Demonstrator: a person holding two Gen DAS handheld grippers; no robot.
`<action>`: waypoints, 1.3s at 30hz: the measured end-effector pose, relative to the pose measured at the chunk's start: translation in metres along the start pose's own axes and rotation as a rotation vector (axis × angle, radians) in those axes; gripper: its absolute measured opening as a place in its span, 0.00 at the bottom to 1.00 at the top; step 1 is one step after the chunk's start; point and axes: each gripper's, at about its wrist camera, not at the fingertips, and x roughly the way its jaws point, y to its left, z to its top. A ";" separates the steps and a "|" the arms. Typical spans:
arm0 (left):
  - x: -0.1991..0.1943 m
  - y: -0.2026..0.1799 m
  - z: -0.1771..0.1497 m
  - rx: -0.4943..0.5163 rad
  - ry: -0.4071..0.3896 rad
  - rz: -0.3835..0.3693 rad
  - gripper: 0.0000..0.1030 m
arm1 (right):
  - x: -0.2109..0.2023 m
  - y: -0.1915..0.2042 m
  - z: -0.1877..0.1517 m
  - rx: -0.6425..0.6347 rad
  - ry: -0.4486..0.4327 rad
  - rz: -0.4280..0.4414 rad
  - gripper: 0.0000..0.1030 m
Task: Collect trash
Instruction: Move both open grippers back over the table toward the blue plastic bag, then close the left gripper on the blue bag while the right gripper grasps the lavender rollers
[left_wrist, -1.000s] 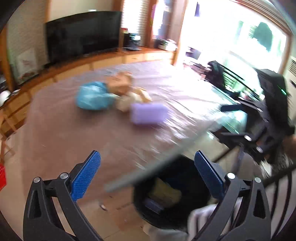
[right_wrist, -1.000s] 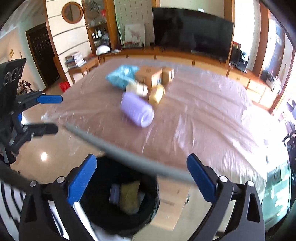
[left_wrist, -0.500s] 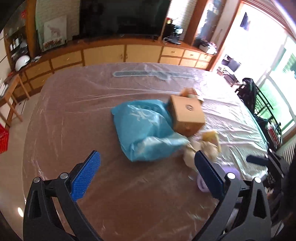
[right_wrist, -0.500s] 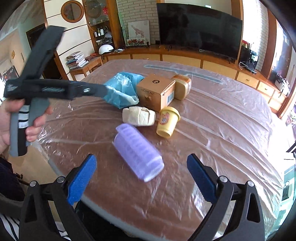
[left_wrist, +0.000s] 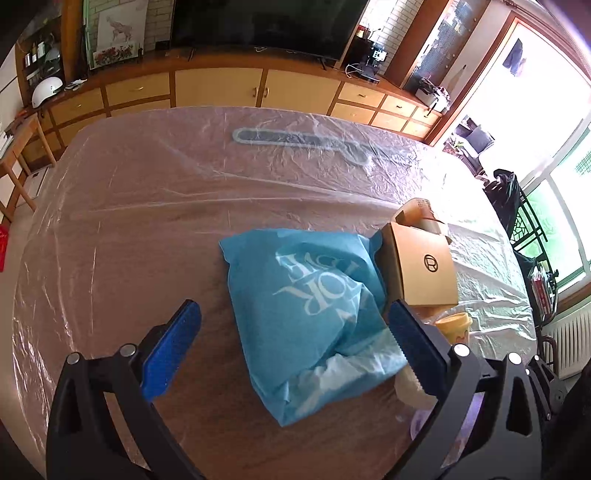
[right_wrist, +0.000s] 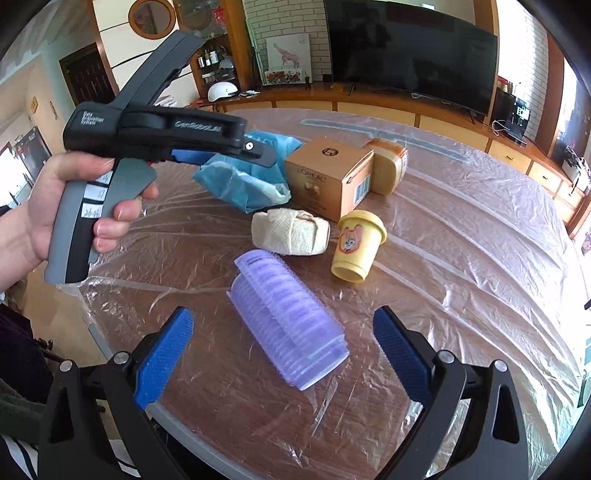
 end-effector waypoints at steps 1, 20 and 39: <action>0.001 -0.001 0.000 0.005 0.003 0.000 0.98 | 0.001 0.000 0.000 -0.005 0.003 -0.002 0.93; 0.012 0.004 0.001 0.002 0.016 -0.069 0.75 | 0.026 0.007 -0.002 -0.074 0.041 0.023 0.66; -0.014 0.015 -0.012 -0.016 -0.027 -0.051 0.63 | 0.014 -0.008 0.005 -0.006 0.019 0.034 0.42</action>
